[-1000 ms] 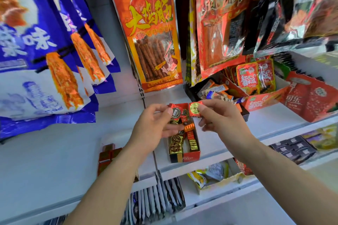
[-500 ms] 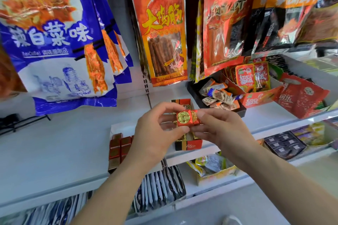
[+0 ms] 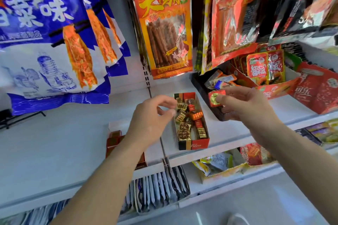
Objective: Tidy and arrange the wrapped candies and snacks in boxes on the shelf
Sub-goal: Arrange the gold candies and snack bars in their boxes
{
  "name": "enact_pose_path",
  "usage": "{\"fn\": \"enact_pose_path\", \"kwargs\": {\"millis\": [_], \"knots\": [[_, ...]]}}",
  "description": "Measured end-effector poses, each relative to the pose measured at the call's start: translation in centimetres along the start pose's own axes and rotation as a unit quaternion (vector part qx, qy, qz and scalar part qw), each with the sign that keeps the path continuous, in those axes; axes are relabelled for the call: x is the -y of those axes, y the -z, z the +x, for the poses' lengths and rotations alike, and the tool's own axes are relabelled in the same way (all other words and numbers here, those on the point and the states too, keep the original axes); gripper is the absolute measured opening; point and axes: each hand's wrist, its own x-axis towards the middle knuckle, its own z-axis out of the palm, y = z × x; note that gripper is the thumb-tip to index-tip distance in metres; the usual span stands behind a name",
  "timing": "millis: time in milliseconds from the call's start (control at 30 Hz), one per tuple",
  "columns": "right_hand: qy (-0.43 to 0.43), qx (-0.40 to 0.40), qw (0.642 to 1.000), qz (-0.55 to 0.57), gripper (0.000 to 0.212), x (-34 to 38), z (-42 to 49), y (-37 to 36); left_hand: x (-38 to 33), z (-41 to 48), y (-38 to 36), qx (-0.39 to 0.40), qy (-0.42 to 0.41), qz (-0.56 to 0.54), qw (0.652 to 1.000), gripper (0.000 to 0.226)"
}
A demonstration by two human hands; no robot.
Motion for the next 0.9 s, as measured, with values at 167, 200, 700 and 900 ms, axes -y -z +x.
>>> {"fn": "enact_pose_path", "kwargs": {"millis": [167,200,700,900], "knots": [[0.026,0.095,0.993,-0.059,0.016,-0.9,0.6,0.6,-0.2,0.9,-1.8,0.085,-0.021,0.087,0.992,0.013],[0.025,0.098,0.993,-0.066,0.018,-1.1,0.8,0.6,-0.4,1.1,-2.4,0.101,-0.02,0.102,0.989,0.011],[0.014,0.077,0.993,-0.085,0.019,-3.3,1.3,1.5,-1.0,1.9,-5.4,0.147,0.063,0.131,0.978,0.025],[0.004,0.081,0.993,-0.086,0.023,-3.6,1.2,1.7,-1.0,2.1,-4.8,0.218,0.053,0.149,0.963,0.015]]}}
